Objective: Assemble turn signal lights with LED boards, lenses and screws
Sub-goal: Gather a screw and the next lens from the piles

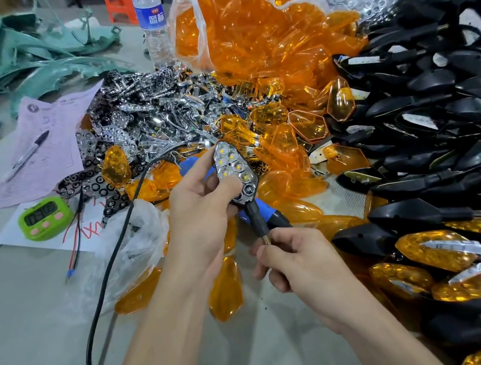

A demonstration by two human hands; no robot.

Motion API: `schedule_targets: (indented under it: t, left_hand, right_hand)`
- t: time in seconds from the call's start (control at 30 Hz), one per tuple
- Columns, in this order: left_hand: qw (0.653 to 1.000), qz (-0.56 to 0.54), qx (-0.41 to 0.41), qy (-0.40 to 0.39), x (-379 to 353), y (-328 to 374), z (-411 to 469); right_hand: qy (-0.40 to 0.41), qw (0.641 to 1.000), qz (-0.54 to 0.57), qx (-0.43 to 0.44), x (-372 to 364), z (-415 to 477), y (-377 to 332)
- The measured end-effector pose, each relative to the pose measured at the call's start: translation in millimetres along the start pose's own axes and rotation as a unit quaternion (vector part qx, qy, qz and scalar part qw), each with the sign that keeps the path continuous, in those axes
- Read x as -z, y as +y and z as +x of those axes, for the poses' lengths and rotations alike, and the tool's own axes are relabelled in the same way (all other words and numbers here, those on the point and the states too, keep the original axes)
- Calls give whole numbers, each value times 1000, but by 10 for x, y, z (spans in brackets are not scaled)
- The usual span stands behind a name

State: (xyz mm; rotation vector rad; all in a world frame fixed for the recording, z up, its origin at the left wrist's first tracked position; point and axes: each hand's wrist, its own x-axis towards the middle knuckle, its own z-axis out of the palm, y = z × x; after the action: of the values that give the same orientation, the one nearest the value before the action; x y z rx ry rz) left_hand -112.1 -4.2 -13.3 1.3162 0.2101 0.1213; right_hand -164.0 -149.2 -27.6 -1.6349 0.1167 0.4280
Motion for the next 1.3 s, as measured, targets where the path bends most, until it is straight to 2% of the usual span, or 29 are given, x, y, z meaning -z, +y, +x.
schedule_targets:
  t: [0.27, 0.57, 0.83, 1.03, 1.1, 1.2, 1.3]
  left_hand:
    - [1000, -2, -17, -8, -2, 10, -7]
    - [999, -21, -40, -11, 0, -18, 19]
    - [997, -64, -38, 18, 45, 14, 40]
    - [996, -77, -38, 34, 73, 49, 52]
    - [996, -72, -44, 28, 82, 66, 48]
    - [997, -52, -58, 5, 93, 108, 38]
    - [997, -41, -62, -13, 69, 137, 8]
  right_hand:
    - [-5, 997, -79, 3, 21, -5, 31]
    - [41, 998, -55, -11, -47, -17, 52]
    - [50, 982, -182, -16, 31, -18, 67]
    - [-18, 932, -357, -61, 159, -46, -44]
    - [-2, 922, -388, -20, 167, -46, -106]
    - [88, 952, -284, 75, 97, 4, -179]
    - [97, 971, -196, 99, -35, 124, -194]
